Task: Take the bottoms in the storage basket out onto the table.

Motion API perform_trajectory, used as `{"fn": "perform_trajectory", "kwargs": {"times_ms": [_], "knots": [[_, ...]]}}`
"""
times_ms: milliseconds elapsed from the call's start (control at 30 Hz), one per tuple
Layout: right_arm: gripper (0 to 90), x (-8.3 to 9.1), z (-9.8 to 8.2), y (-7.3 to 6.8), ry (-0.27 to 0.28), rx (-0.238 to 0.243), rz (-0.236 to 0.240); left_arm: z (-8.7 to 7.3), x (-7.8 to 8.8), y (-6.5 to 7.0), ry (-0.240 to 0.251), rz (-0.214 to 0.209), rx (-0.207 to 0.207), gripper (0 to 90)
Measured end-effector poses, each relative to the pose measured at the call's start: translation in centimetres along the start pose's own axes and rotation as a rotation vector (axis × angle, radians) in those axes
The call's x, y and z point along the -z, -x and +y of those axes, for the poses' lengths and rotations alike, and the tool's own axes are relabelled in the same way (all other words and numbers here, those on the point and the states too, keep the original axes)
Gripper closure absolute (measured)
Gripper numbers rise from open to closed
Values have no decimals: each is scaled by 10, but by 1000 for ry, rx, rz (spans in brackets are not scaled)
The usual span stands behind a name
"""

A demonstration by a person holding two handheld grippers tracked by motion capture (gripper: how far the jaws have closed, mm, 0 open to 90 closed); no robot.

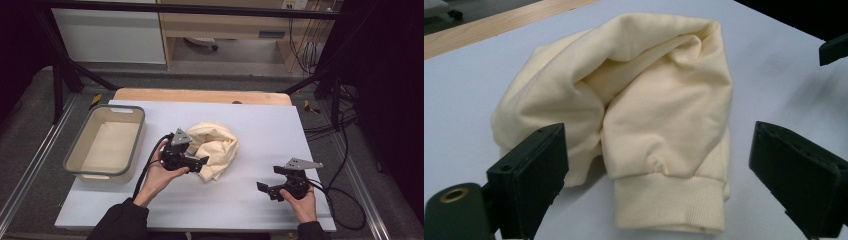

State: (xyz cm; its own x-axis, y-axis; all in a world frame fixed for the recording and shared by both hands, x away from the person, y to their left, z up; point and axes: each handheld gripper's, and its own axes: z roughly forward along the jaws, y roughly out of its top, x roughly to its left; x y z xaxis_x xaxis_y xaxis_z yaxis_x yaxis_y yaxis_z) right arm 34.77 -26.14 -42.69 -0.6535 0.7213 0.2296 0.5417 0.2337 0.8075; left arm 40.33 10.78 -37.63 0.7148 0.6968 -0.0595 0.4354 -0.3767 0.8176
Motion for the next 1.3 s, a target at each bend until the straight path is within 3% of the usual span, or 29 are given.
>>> {"fn": "perform_trajectory", "kwargs": {"times_ms": [600,1300], "knots": [[5,-1,0,-1,-7,-5,-1,-17,23,-13,-21,37,-2,39],[5,-2,-1,0,-12,0,-2,-42,64,-34,18,65,33,46]]}}
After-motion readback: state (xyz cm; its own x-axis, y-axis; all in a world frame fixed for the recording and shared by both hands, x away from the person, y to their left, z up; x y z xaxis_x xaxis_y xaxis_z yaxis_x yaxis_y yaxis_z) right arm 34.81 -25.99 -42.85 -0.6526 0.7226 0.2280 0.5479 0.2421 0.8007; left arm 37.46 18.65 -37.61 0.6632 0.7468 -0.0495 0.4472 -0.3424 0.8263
